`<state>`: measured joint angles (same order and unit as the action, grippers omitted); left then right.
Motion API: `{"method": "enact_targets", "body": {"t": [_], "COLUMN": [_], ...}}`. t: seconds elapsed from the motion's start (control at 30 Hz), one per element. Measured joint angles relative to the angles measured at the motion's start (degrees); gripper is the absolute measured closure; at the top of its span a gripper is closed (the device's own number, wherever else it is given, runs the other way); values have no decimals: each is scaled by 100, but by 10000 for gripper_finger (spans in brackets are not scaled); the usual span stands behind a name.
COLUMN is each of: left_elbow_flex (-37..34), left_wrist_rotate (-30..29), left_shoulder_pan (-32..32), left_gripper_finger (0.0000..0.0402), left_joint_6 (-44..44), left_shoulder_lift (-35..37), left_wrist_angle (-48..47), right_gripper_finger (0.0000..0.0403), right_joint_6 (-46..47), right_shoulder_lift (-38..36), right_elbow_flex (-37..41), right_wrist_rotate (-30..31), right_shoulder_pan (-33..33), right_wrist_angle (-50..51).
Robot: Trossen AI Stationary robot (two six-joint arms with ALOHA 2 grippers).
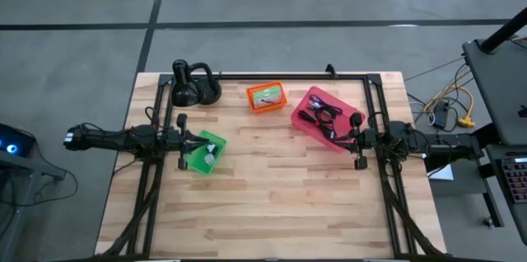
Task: Pick and place items into bin
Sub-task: Return to Home Position
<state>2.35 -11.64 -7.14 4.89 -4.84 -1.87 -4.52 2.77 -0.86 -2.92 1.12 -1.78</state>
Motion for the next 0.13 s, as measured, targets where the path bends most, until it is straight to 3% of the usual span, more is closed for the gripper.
{"method": "enact_targets", "body": {"t": [0.13], "left_elbow_flex": [0], "left_wrist_rotate": [-2], "left_shoulder_pan": [-1], "left_gripper_finger": [393], "left_joint_6": [-1], "left_shoulder_lift": [0], "left_wrist_angle": [2], "right_gripper_finger": [374], "right_joint_6": [1], "right_shoulder_lift": [-1], "right_elbow_flex": [0], "right_wrist_rotate": [0], "right_shoulder_pan": [0], "right_wrist_angle": [0]}}
